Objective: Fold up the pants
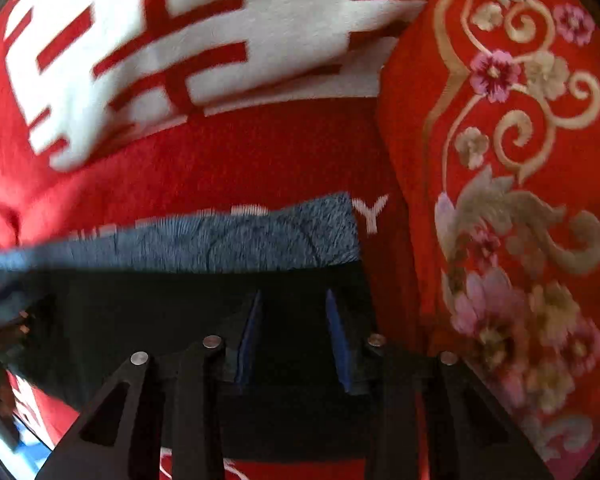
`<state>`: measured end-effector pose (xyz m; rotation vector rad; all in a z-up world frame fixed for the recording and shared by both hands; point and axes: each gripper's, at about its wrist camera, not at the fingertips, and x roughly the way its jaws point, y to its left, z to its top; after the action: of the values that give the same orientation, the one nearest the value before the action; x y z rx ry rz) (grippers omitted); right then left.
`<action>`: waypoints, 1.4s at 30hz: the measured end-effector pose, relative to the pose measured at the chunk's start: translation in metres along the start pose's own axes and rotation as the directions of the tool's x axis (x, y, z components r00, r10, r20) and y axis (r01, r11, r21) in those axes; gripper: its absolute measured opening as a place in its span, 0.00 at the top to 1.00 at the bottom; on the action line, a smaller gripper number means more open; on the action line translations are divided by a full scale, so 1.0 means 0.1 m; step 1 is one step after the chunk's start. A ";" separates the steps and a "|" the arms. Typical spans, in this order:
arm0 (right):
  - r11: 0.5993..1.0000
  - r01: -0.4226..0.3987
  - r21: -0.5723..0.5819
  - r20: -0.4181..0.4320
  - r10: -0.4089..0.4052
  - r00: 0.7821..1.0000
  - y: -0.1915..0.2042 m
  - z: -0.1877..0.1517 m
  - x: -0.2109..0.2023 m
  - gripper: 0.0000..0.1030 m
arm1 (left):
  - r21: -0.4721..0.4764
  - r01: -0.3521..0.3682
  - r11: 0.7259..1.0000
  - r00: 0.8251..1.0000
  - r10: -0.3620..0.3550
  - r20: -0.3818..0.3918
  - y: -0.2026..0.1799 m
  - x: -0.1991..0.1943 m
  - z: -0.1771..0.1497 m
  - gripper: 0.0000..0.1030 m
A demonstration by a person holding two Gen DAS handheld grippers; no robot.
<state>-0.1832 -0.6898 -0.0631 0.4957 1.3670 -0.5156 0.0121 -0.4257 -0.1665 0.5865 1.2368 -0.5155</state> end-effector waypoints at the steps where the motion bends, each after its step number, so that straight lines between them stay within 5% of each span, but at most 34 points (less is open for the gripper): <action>1: 1.000 0.014 -0.019 -0.008 -0.014 1.000 0.03 -0.05 -0.03 0.64 | -0.004 0.003 1.000 1.000 -0.003 -0.012 0.06 -0.03 -0.05 0.14; 10: 0.996 -0.078 0.048 -0.019 0.079 0.997 0.31 -0.40 -0.37 0.59 | -0.108 -0.109 0.988 0.994 0.112 0.021 1.04 -0.23 0.00 0.14; 14: 0.974 -0.213 0.072 -0.032 0.216 0.976 0.80 -0.57 -0.43 0.57 | -0.159 -0.130 0.979 0.991 0.131 0.001 1.60 -0.18 -0.07 0.14; 17: 0.927 -0.364 0.096 -0.052 0.370 0.928 1.29 -0.74 -0.45 0.51 | -0.156 -0.144 0.977 0.990 0.142 -0.020 1.96 -0.12 -0.20 0.14; 21: 0.811 -0.567 0.143 -0.091 0.581 0.809 2.15 -1.04 -0.36 0.49 | -0.139 -0.167 0.976 0.986 0.163 -0.039 2.37 -0.02 -0.42 0.14; 25: 0.729 -0.659 0.185 -0.107 0.681 0.724 2.84 -1.19 -0.12 0.49 | -0.132 -0.195 0.972 0.977 0.182 -0.108 2.78 0.34 -0.68 0.14; 27: 0.705 -0.673 0.221 -0.120 0.705 0.699 3.10 -1.30 0.00 0.49 | -0.165 -0.165 0.972 0.981 0.145 -0.130 2.93 0.45 -0.81 0.14; 30: 0.687 -0.673 0.273 -0.126 0.719 0.683 3.28 -1.33 0.20 0.49 | -0.191 -0.126 0.974 0.989 0.109 -0.097 3.01 0.42 -0.88 0.14; 37: 0.698 -0.639 0.323 -0.103 0.697 0.710 3.41 -1.20 0.36 0.49 | -0.190 -0.040 0.981 0.998 0.032 -0.046 2.95 0.23 -0.90 0.14; 42: 0.671 -0.635 0.383 -0.072 0.707 0.704 3.32 -1.26 0.39 0.49 | -0.123 0.029 0.992 1.000 -0.030 -0.003 2.66 0.09 -0.84 0.14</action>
<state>-0.0740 -0.3525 -0.1078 1.3185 1.1810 -0.0588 0.1279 -0.1724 -0.1583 0.4657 1.2735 -0.4590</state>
